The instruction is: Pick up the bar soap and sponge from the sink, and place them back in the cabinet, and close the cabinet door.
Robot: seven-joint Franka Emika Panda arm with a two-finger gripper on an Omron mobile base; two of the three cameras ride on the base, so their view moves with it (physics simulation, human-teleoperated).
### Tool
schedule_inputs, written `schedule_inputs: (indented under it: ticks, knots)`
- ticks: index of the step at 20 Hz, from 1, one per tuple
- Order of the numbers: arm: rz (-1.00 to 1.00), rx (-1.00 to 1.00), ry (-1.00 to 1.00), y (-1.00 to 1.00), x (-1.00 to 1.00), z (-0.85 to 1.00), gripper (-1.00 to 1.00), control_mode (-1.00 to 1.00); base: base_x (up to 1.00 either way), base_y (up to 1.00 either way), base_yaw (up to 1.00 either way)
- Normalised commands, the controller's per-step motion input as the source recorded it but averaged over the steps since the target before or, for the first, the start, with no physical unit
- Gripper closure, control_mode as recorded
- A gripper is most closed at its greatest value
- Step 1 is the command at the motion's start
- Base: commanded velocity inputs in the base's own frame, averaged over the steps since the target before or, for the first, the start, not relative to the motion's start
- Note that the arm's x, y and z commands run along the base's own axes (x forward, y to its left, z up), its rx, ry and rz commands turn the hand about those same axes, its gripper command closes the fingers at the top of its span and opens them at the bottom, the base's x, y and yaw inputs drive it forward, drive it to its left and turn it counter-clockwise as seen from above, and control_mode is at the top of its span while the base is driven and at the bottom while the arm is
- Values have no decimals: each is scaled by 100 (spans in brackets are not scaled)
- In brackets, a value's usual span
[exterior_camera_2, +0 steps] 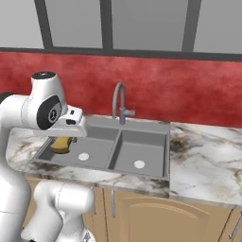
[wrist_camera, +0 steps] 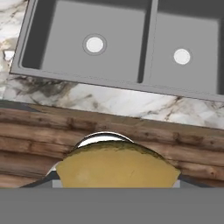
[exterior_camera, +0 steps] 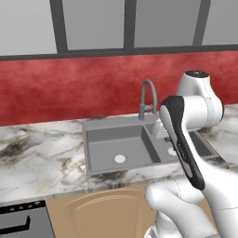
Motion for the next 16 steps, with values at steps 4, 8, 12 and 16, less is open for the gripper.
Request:
schedule_inputs:
  ticks: [4,8,12,16]
  knots:
    - [0,0,0,0,0,0,100,100,-57,23,0]
    - [0,0,0,0,0,0,100,100,-61,43,0]
    - [0,0,0,0,0,0,100,100,-52,66,0]
    - [0,0,0,0,0,0,100,100,-20,90,0]
